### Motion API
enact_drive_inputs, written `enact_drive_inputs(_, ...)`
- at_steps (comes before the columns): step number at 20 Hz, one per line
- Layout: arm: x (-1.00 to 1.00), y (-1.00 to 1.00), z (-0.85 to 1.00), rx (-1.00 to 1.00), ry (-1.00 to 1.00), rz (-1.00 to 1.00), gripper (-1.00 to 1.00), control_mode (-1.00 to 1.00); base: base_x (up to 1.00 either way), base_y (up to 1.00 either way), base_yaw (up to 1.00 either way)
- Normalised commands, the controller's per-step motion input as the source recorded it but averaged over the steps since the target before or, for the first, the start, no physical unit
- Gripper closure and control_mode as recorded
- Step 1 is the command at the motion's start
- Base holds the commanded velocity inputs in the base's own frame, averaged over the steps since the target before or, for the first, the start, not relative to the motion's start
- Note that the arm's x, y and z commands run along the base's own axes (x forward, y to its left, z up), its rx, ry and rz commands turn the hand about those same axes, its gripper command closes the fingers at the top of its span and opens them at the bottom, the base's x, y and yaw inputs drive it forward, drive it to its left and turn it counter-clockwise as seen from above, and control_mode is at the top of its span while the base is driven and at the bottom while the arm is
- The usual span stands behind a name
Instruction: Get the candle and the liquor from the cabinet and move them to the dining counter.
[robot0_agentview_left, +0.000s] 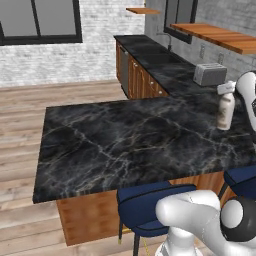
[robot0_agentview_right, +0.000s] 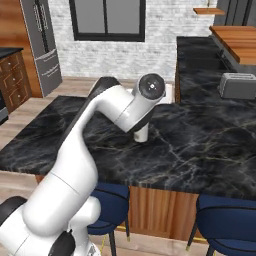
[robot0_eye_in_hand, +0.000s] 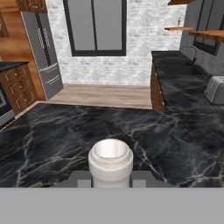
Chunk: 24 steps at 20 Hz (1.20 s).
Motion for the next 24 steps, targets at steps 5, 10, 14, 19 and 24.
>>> enact_drive_inputs(5, 0.33, -0.28, -0.45, 0.00, 0.00, 0.00, 1.00, -1.00, 0.00, 0.00, 0.00)
enact_drive_inputs(10, 0.29, -0.18, -0.55, 0.00, 0.00, 0.00, 1.00, -1.00, 0.00, 0.00, 0.00)
enact_drive_inputs(14, 0.31, -0.11, -0.55, 0.00, 0.00, 0.00, 1.00, -1.00, 0.00, 0.00, 0.00)
enact_drive_inputs(19, 0.29, -0.14, -0.45, 0.00, 0.00, 0.00, 1.00, -1.00, 0.00, 0.00, 0.00)
enact_drive_inputs(24, 0.32, -0.15, -0.34, 0.00, 0.00, 0.00, 1.00, -1.00, 0.00, 0.00, 0.00)
